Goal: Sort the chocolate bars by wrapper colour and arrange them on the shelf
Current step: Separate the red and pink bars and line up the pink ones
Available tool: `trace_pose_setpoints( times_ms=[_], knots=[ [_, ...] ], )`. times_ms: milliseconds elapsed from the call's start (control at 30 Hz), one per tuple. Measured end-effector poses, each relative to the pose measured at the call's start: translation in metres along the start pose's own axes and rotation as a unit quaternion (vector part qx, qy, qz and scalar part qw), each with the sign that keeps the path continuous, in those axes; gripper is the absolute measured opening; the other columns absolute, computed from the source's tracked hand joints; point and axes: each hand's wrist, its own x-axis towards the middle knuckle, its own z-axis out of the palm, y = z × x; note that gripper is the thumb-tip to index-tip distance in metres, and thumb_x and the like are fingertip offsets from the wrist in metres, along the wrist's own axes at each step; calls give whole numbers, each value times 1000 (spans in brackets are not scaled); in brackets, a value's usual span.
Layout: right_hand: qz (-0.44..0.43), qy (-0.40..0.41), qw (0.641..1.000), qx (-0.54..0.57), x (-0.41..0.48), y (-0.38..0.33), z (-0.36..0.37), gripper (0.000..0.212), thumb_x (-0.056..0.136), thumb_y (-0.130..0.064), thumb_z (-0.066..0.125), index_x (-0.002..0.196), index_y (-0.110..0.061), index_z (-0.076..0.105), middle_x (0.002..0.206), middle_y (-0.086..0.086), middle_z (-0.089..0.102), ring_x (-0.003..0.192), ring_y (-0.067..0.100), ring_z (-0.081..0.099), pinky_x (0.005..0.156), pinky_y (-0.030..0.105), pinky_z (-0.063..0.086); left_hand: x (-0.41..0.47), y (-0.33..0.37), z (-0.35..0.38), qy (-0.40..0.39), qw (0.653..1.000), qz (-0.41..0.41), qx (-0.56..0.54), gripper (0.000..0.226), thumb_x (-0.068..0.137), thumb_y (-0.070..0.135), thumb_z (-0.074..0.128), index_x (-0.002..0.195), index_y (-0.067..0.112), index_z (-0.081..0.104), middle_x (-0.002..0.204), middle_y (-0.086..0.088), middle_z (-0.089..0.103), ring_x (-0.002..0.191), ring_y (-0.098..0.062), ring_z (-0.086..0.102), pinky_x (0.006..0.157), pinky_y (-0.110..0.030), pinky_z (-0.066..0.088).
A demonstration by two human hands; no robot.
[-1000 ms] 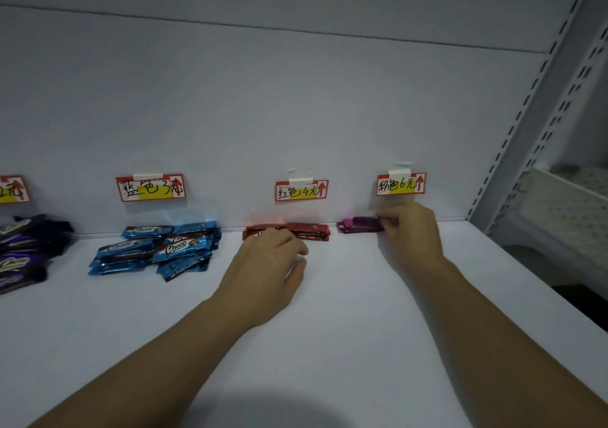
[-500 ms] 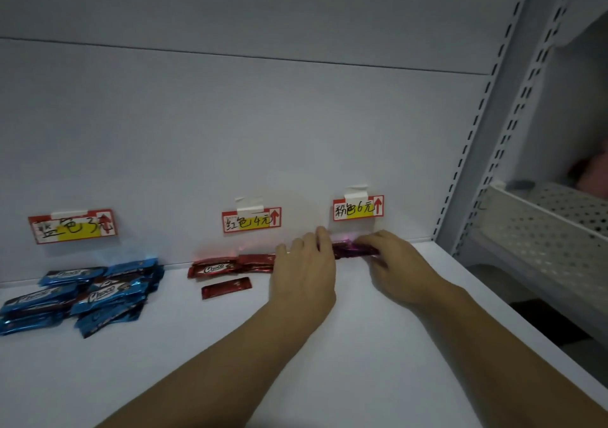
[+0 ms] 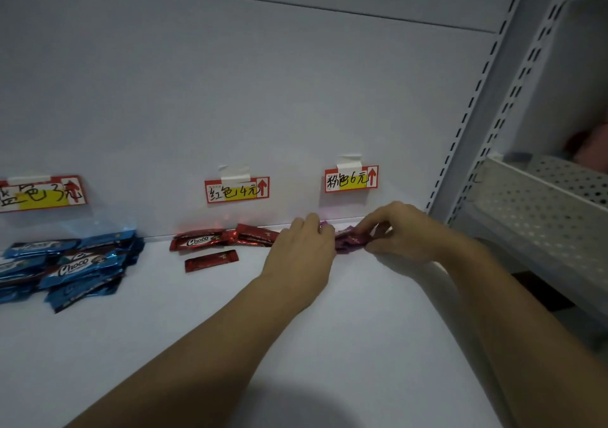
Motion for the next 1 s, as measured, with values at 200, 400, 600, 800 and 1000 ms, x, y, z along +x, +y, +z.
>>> trace_pose_setpoints(
  times_ms=[200,400,600,800,1000],
  knots=[
    [3,-26,998,57,-14,2,-5,45,77,-20,87,116,-30,67,93,-14,73,78,3,68,78,24,54,-6,-1,-5,-13,998,18,-60,34,104,39,49,131,19,52,124,-2,53,111,-23,49,92,-39,46],
    [-5,-30,999,19,-12,-3,1,42,83,-25,82,122,-28,66,96,-15,69,85,6,65,70,17,45,-1,-1,-20,-51,990,31,-130,36,98,35,63,129,19,57,120,-4,64,107,-22,56,92,-41,49],
    [1,-31,999,32,-14,-5,-4,45,75,-29,89,113,-35,66,92,-14,73,78,4,68,79,28,56,-2,3,-19,-61,994,59,-76,58,102,37,55,152,17,33,141,-8,54,128,-25,49,103,-37,44],
    [-17,-16,999,46,-17,-14,-6,54,62,-31,96,107,-36,66,85,-16,74,78,2,69,78,27,57,0,3,-17,-48,992,88,-74,52,102,36,56,150,22,41,133,-5,55,118,-23,55,97,-34,48],
    [-33,16,996,81,-18,-20,-5,48,61,-25,97,99,-32,69,89,-10,72,78,9,70,77,34,61,0,6,-12,-56,992,87,-76,43,103,30,55,144,20,48,140,-5,43,116,-23,55,95,-32,47]
  ],
)
